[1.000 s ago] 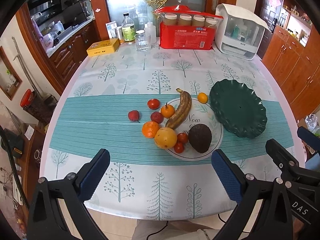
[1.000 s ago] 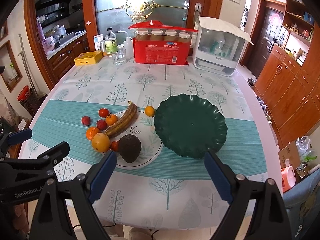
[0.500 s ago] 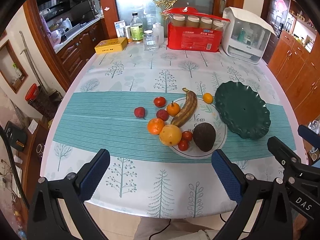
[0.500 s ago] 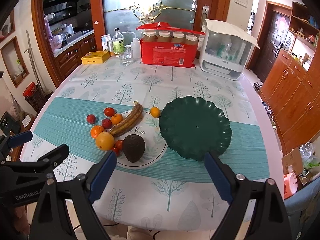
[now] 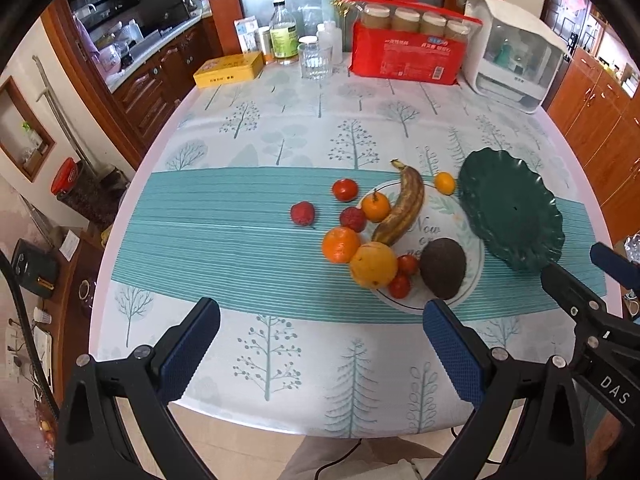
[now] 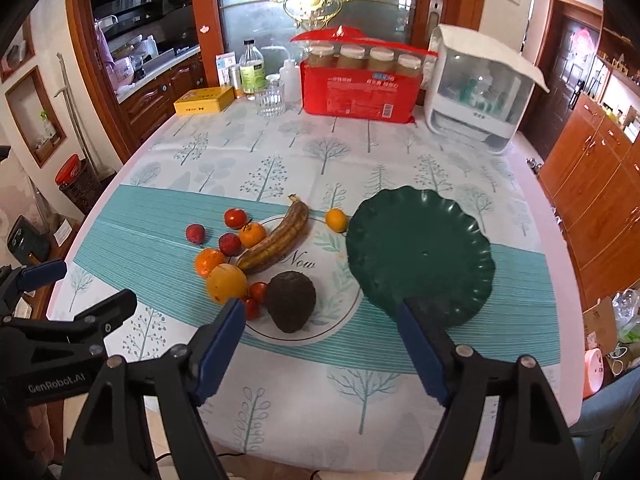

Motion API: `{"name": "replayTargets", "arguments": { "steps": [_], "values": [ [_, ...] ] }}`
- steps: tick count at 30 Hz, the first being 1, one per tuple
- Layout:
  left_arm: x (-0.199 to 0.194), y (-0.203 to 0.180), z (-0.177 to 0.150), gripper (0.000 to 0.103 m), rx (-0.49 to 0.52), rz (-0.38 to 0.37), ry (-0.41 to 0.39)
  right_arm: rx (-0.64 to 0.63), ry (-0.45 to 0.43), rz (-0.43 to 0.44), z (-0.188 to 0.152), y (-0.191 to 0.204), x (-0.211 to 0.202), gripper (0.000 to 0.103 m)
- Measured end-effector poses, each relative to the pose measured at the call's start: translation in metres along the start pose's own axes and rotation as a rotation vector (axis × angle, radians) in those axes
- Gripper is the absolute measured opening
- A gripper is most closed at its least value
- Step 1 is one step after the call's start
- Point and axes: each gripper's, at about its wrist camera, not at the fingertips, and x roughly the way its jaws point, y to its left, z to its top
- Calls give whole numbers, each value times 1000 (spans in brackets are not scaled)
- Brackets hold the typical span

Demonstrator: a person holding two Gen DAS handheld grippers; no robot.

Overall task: Organize fruits
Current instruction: 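Close the right gripper around the avocado while the left tool approaches the yellow grapefruit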

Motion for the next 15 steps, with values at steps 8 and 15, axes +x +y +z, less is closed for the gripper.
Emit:
{"name": "replayTargets", "arguments": {
  "steps": [8, 15],
  "values": [
    [38, 18, 23, 101, 17, -26, 74, 45, 79, -17, 9, 3, 27, 68],
    [76, 6, 26, 94, 89, -98, 141, 103, 152, 11, 4, -6, 60, 68]
  ]
}}
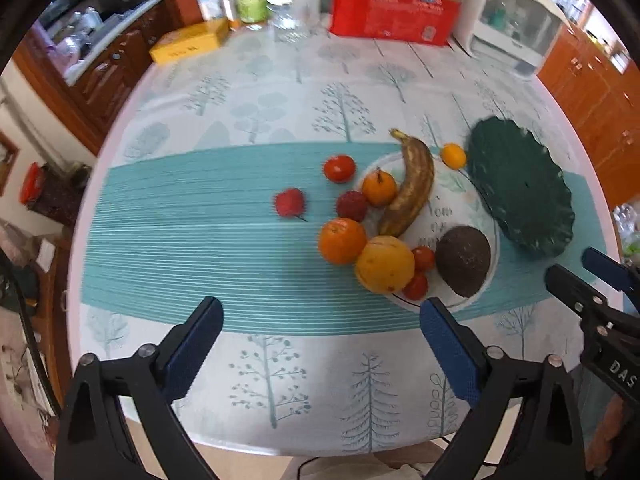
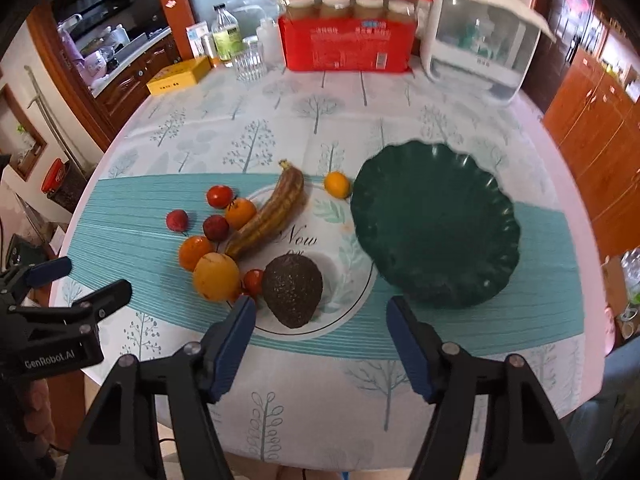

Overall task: Organize fruits
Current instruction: 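Close the right gripper around the avocado while the left tool approaches the yellow grapefruit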

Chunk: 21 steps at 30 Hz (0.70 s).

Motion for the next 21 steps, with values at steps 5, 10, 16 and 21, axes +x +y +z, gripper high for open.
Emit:
{"name": "replayTargets", "arguments": {
  "steps": [5, 10, 16, 21],
  "values": [
    [37, -6, -1, 77, -6, -108, 100, 15, 53, 31, -4, -8, 30, 67],
    [69, -10, 1, 70, -40, -181, 188, -3, 96, 81, -4, -7, 57, 66],
    [95, -13, 14, 69, -86, -171, 238, -45, 126, 100, 4, 3, 84, 66],
    [111, -15, 22, 67, -123, -190, 287, -71, 151, 116, 10, 9, 99, 66]
  ]
}}
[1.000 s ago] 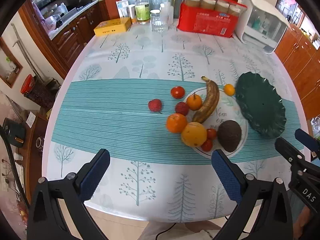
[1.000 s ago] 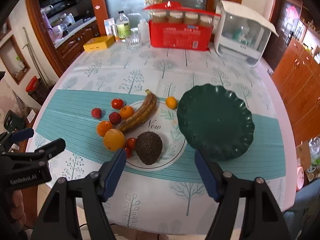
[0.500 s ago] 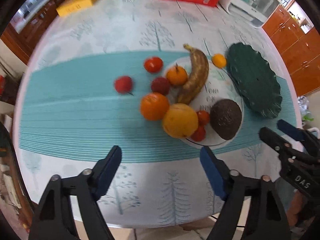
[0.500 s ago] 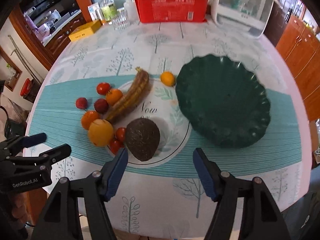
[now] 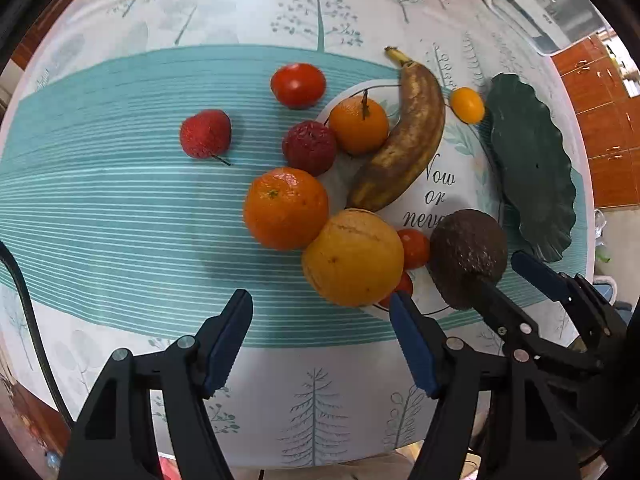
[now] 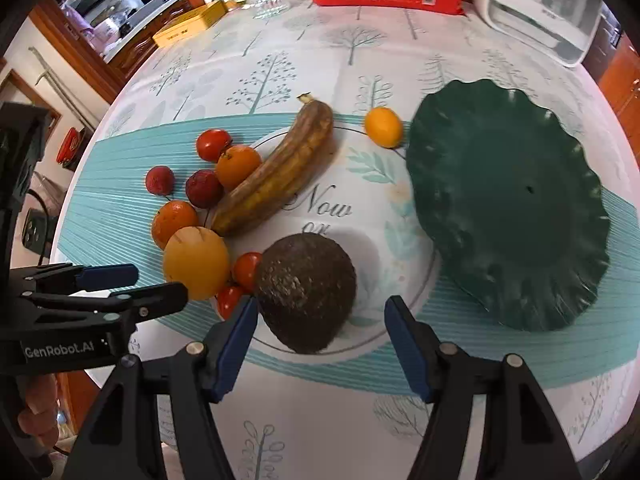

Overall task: Organize fruits
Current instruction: 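Close the right gripper around the avocado while the left tool approaches the yellow grapefruit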

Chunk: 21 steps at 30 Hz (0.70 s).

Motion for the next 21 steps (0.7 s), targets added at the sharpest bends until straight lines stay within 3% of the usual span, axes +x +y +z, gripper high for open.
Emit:
{"name": "replayTargets", "arguments": {
  "steps": [7, 14, 21],
  "values": [
    [10, 4, 9, 64, -47, -66, 43, 18, 24, 87, 11, -7, 8, 66],
    [1, 10, 11, 63, -58, -93, 31, -72, 60, 56, 8, 9, 19, 67],
    [2, 7, 15, 63, -62, -103, 48, -34, 45, 80, 10, -1, 22, 62]
  ]
}}
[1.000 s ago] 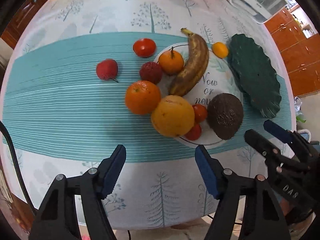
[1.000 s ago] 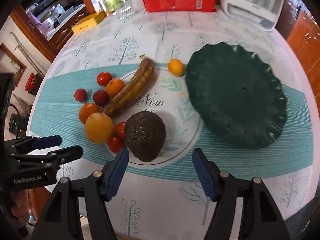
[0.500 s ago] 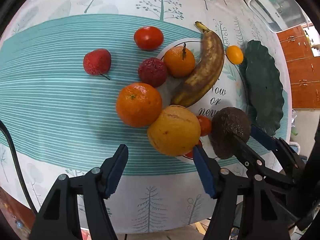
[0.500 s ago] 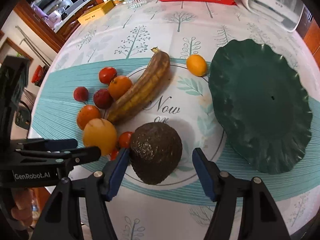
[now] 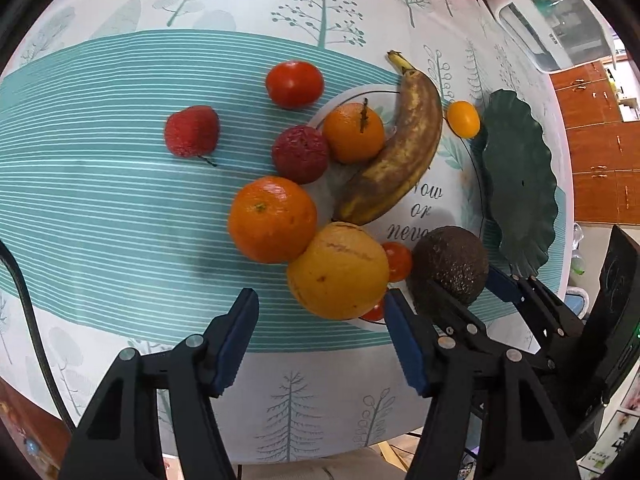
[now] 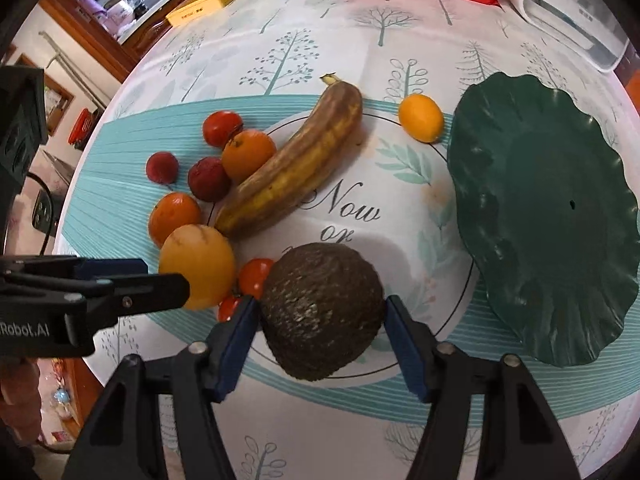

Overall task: Organize fruits
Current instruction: 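Close the right gripper around the avocado while the left tool approaches the yellow grapefruit, then close the left gripper on the yellow grapefruit while the right gripper lifts the avocado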

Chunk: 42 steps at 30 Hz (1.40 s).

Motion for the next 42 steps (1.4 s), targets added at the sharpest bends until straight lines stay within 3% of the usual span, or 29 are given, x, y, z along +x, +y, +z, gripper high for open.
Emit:
{"name": "replayTargets", "arguments": {
  "steps": [6, 11, 20, 31, 42],
  "values": [
    [11, -9, 5, 63, -6, 27, 2, 2, 0, -25, -12, -1, -4, 62],
    [22, -13, 9, 56, -50, 41, 9, 22, 11, -31, -22, -5, -7, 61],
    [28, -16, 7, 54, -72, 50, -37, 55, 33, -50, -34, -6, -10, 61],
    [0, -37, -16, 53, 255, 124, -53, 89, 33, -109, -42, -6, -34, 61],
    [-42, -122, -10, 53, 554, 145, -168, 150, -45, -218, -26, -44, -83, 61]
  ]
}}
